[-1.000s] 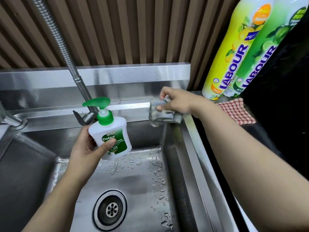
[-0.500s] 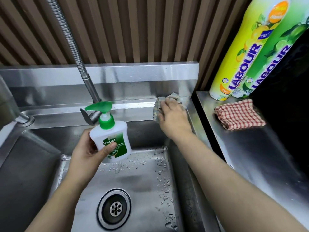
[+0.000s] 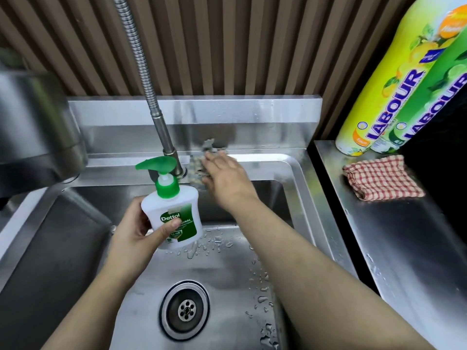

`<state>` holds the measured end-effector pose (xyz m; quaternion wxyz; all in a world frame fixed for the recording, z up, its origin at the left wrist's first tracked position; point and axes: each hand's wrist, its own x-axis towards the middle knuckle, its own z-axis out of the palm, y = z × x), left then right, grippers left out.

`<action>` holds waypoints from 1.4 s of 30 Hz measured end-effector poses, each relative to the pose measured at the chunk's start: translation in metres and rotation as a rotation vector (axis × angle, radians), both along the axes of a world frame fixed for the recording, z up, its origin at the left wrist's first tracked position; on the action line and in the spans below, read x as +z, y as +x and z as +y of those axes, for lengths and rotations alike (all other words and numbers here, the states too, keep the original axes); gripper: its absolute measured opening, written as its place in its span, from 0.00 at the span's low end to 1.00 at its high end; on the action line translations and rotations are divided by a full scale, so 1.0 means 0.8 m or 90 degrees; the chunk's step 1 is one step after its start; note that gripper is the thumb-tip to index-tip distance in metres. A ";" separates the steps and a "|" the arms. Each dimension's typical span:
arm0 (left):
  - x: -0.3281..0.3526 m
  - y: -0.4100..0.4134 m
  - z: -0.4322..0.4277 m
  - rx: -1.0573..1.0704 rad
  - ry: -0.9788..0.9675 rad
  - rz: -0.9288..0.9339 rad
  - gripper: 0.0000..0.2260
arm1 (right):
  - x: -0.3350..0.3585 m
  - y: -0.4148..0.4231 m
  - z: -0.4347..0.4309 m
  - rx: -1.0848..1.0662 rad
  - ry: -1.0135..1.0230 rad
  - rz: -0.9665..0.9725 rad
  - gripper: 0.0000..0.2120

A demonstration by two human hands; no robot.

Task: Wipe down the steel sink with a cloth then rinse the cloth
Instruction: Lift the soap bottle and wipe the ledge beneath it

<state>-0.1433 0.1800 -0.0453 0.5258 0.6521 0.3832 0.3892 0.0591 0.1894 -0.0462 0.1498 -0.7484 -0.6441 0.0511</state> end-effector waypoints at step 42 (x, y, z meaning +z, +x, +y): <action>-0.001 0.009 -0.011 0.033 -0.053 -0.042 0.17 | 0.053 0.144 0.036 0.153 0.413 -0.554 0.20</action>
